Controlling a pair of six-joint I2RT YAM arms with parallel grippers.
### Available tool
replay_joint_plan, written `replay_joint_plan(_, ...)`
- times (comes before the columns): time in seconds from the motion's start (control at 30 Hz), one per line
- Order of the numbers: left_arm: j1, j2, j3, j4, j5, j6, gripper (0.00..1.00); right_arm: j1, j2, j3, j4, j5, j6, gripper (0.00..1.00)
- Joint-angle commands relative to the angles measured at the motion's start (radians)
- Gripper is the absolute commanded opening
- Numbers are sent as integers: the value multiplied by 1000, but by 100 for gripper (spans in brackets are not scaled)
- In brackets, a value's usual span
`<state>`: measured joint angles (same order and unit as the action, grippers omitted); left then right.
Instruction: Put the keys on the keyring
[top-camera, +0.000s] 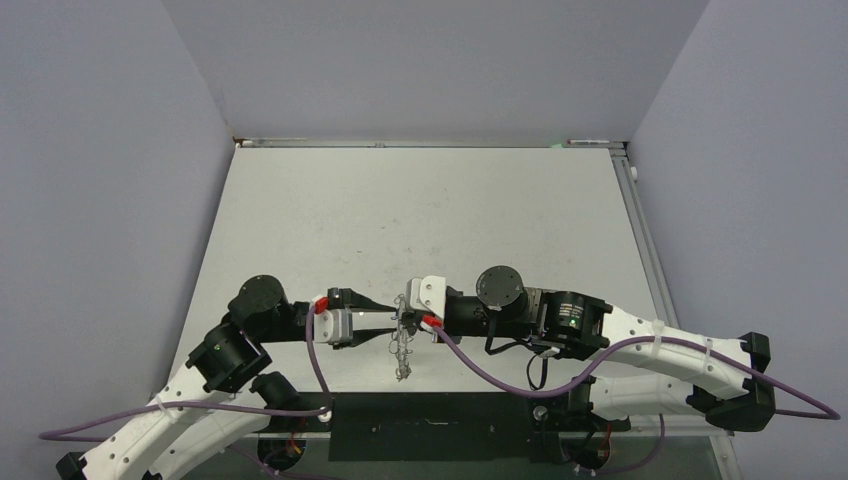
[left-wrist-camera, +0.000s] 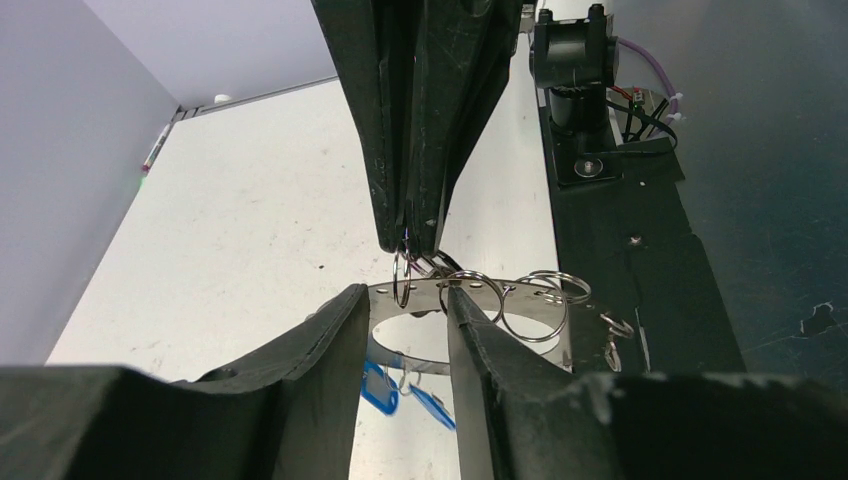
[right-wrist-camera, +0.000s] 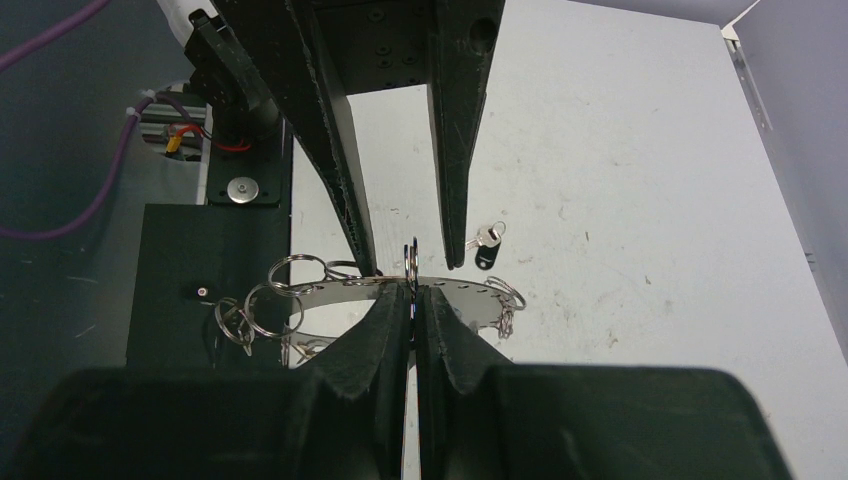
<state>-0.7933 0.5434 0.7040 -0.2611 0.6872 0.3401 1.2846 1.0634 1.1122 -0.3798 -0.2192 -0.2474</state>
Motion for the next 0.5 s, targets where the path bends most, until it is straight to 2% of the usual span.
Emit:
replay_joint_plan(0.0,-6,-15,46,-1,10,17,28,8,-3,4,72,1,6,5)
replay_joint_plan(0.13,-6,-29,44,1,1,15,28,8,2,1,69,2,5,5)
replay_joint_plan(0.33,-5,-44,38,22,-15,2,43,9,11,-2,72,-2,7,5)
replay_joint_plan(0.4,-5,-47,36,27,-18,0,42,9,12,-2,78,-5,8,5)
replay_joint_plan(0.47,-5,-49,32,40,-21,-6,36,9,15,-2,80,-8,8,5)
